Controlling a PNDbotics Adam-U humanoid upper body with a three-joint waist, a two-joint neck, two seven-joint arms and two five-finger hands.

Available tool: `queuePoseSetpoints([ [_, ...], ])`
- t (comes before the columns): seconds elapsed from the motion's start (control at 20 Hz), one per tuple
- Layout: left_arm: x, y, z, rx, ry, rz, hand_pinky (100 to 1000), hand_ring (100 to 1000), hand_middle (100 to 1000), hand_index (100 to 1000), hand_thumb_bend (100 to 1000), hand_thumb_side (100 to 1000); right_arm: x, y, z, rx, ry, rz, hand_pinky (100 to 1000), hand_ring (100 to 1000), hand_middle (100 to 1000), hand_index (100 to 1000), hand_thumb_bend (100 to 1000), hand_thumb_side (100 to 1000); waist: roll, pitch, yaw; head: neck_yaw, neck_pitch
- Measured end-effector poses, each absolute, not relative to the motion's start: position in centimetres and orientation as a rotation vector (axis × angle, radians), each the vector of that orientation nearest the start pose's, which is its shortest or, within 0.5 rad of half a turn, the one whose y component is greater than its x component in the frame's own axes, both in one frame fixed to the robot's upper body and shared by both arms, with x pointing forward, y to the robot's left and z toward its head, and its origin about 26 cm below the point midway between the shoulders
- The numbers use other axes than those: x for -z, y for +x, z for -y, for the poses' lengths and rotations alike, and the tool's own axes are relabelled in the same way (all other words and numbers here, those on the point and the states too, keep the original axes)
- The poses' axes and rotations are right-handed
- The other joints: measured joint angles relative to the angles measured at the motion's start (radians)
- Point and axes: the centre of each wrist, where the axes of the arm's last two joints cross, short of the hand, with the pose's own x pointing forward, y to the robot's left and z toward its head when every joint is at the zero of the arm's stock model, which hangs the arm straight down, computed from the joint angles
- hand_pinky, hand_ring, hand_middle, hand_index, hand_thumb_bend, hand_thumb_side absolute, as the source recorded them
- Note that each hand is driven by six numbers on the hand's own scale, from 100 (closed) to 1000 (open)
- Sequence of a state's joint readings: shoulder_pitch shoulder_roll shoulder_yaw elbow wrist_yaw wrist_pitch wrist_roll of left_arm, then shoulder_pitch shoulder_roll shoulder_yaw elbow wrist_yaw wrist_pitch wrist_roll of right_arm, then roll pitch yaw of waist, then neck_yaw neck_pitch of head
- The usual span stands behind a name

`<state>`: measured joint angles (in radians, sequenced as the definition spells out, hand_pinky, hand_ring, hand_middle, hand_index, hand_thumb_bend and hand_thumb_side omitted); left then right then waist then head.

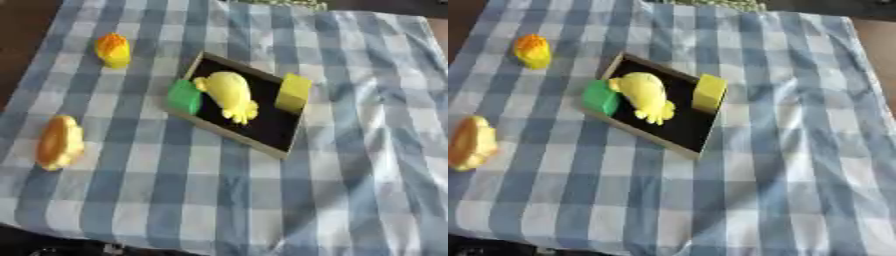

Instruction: Pick up objects on the table and place them in the box.

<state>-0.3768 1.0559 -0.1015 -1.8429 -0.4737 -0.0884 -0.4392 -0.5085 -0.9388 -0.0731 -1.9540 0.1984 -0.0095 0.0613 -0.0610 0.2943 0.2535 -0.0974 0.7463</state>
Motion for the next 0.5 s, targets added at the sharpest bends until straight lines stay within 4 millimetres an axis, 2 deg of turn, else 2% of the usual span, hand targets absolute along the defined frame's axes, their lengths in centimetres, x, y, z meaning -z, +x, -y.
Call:
queuePoseSetpoints([
  [0.5,-27.3,31.4,-33.7,1.737,0.988,1.453,933,883,837,937,846,321,-33.7,29.4,33.2,1.390,1.332,-3.089,841,708,688,777,100,100,0.000,0.000,-0.002,-0.001,-0.001],
])
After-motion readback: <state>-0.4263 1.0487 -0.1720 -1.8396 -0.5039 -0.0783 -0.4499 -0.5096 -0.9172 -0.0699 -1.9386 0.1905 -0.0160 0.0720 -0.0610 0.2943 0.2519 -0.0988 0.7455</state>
